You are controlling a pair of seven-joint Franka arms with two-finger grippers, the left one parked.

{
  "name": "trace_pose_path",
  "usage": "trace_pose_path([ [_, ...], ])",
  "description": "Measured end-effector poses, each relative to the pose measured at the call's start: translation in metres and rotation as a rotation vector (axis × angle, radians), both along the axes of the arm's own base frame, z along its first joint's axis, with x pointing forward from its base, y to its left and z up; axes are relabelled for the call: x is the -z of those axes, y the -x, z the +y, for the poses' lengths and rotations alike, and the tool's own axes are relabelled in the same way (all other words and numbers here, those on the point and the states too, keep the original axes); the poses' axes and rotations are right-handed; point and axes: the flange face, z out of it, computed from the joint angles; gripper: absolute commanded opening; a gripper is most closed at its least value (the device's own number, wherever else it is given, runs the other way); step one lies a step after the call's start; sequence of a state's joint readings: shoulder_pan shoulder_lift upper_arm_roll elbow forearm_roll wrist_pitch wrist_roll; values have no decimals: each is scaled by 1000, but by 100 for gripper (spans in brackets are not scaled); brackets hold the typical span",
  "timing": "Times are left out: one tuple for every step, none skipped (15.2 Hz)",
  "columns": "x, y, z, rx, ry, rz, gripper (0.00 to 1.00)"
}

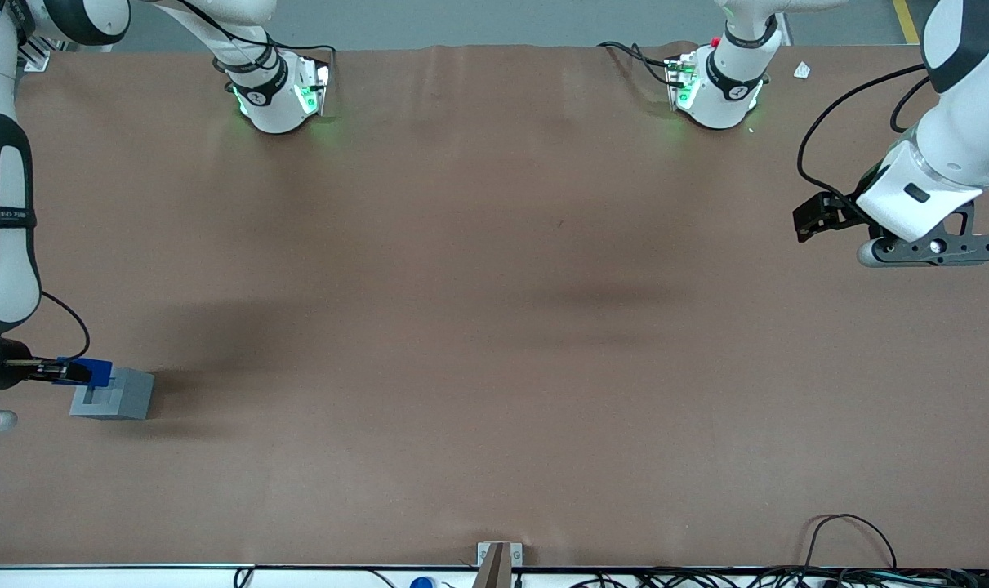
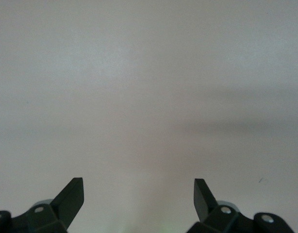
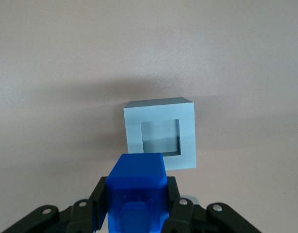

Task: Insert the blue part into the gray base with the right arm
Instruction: 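Lift the blue block and carry it over the gray base, then lower the blue block into the gray base's hole and open the gripper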

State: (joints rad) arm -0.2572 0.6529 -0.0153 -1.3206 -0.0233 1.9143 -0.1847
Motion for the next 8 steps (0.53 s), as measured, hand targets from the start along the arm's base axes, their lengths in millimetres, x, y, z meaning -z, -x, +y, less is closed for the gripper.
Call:
trace_pose_path([
  [3,-1,0,-5,-2,-2,0],
  [5,-3,0,-17,-1,-13,0],
  [8,-5,-2,-26,3,-31,0],
  [12,-7,-5,-30,7,-46,0],
  [17,-9,-9,-31,9,-56,0],
  [23,-10,-14,-27,8,-60,0],
  [27,-11,-18,-23,7,-63,0],
  [30,-12,-21,-19,4,-65,0],
])
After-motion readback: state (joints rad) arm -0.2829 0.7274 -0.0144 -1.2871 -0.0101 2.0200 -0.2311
